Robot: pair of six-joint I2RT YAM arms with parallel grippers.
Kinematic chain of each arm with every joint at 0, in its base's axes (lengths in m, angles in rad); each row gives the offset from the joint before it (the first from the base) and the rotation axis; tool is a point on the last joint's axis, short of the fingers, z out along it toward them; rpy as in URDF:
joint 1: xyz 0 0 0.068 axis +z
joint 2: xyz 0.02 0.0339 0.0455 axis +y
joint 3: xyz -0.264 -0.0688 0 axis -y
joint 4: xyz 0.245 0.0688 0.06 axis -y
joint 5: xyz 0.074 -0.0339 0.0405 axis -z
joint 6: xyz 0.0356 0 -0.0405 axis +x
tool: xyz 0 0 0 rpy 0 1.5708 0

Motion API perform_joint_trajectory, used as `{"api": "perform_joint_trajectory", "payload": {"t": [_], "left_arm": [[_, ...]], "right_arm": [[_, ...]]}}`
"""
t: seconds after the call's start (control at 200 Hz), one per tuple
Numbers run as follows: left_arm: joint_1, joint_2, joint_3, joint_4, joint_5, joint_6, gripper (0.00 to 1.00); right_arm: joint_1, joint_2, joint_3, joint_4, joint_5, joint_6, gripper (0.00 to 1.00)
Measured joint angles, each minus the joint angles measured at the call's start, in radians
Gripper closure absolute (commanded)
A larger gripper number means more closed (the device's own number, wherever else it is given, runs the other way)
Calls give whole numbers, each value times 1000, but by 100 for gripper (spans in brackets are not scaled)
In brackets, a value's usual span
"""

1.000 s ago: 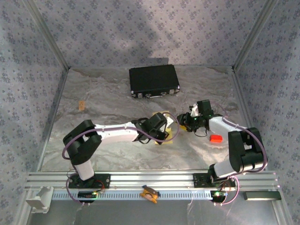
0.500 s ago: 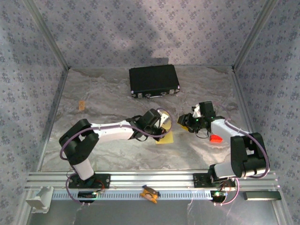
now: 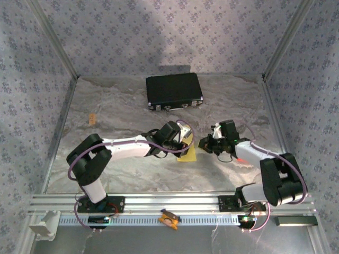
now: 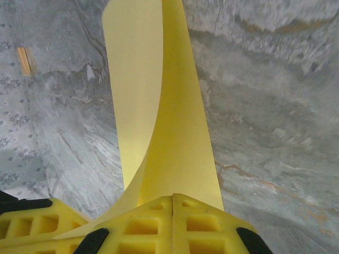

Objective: Fold a paper plane with a square sheet of paper (pick it up from the middle)
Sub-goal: Fold the triangle a second time at the center of the table.

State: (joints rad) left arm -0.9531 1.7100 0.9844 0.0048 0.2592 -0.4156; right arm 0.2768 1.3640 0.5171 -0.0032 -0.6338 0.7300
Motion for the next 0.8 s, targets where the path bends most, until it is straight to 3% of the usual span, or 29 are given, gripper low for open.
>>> {"api": "perform_joint_trajectory", "payload": {"t": [0.29,0.8], "left_arm": [[4,13,0,0,7,-10,100],[4,13,0,0,14,-20,100]], "right_arm": [[93,74,-18,95,-10,65,98],[110,171,-14,109,2,77,100]]}}
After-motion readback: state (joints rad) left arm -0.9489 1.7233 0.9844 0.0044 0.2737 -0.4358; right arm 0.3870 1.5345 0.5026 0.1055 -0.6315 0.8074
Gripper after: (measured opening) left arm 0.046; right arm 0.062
